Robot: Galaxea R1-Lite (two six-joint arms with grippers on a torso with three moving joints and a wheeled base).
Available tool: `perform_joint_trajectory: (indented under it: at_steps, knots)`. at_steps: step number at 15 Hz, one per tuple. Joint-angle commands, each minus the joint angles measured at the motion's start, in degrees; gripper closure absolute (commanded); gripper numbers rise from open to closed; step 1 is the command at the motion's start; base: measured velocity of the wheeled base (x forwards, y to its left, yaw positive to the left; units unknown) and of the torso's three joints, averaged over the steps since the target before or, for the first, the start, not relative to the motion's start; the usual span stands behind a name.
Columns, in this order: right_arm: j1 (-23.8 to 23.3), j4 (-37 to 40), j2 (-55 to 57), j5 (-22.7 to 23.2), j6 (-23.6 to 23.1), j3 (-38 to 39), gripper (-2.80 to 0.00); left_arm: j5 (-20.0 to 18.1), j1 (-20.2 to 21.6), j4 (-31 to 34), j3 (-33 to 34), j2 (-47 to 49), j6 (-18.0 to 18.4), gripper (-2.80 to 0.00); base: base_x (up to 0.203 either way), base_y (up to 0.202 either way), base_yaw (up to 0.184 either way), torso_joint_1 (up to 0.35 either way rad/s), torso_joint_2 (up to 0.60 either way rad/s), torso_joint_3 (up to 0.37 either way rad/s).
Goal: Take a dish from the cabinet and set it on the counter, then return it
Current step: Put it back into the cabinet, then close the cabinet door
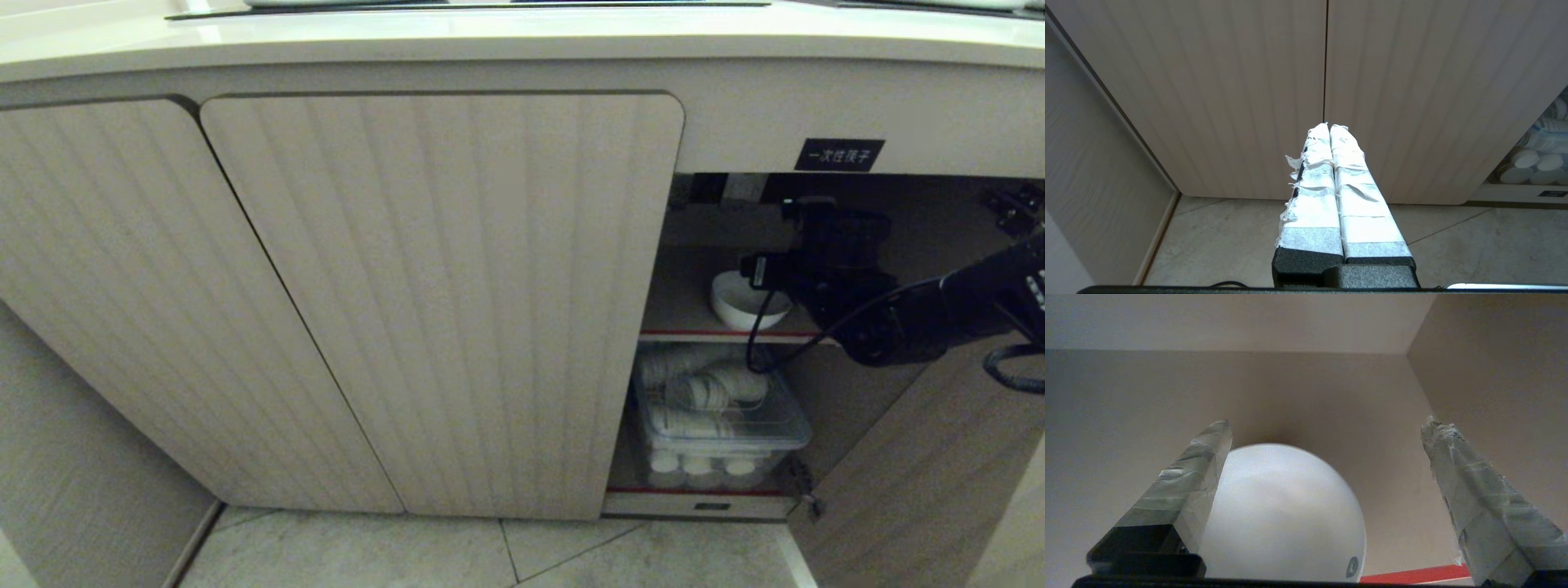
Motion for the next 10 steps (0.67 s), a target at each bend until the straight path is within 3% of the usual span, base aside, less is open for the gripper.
perform_joint_trajectory:
  at_steps: [1,10]
  knots:
    - [0.11,-1.39,-0.86,0.01,-0.23,1.91,0.0,0.0,0.0,0.0,0.05,0.0,-0.02,0.0,0.0,0.0,0.0,0.0,0.0,0.0]
    - [0.55,-3.44,-4.22,1.0,-1.23,5.91,0.0,0.0,0.0,0.0,0.05,0.0,-0.02,0.0,0.0,0.0,0.0,0.0,0.0,0.0]
